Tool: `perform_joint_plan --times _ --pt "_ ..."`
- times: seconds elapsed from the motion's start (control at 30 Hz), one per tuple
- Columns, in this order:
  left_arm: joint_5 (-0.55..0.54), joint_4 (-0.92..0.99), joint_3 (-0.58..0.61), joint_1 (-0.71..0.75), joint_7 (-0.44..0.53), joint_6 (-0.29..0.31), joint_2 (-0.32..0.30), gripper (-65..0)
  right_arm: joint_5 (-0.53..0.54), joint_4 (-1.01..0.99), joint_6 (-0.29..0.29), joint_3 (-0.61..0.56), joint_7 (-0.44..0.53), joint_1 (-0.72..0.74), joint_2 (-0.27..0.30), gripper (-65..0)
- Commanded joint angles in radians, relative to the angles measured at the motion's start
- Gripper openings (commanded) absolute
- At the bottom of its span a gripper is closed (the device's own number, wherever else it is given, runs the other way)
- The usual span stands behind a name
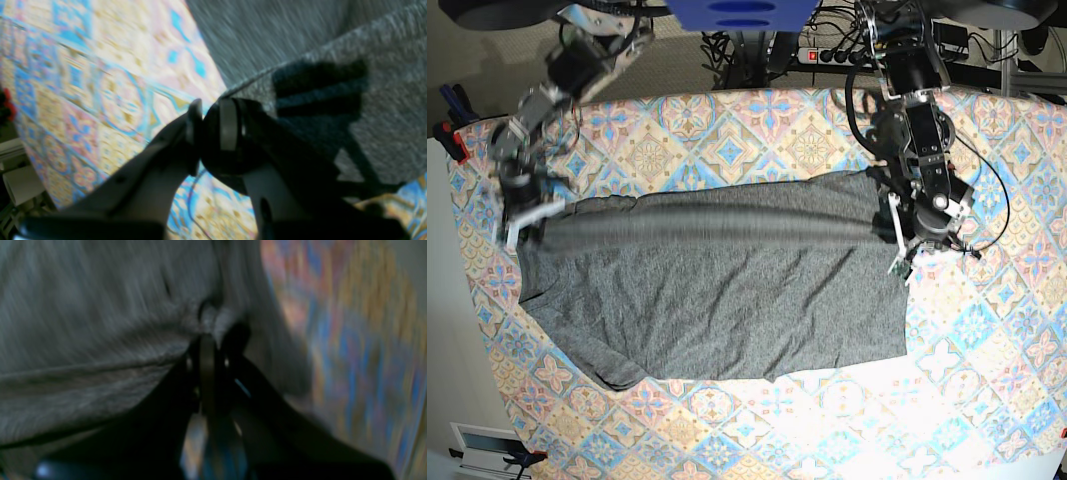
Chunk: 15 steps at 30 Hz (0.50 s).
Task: Layout the t-shirt on the table in an organized manner, then fold the t-shirt properly
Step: 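Drag the held shirt edge across the shirt body with both grippers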
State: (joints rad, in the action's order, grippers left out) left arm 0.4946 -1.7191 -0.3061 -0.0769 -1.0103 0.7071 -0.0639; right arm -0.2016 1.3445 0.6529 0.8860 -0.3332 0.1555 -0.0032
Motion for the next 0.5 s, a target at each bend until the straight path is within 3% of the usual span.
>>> perform_joint_plan --times 0.0,0.47 --pt "0.013 -0.017 -0.005 -0.019 0.006 -0.009 -0.007 -57.5 0.023 0.022 -0.002 -0.001 0.035 0.031 0.033 -65.0" --pt "0.065 0.163 -0.005 -0.07 0.063 -0.009 -0.012 -57.5 -0.037 -0.084 -0.002 -0.003 0.055 0.072 0.044 -65.0"
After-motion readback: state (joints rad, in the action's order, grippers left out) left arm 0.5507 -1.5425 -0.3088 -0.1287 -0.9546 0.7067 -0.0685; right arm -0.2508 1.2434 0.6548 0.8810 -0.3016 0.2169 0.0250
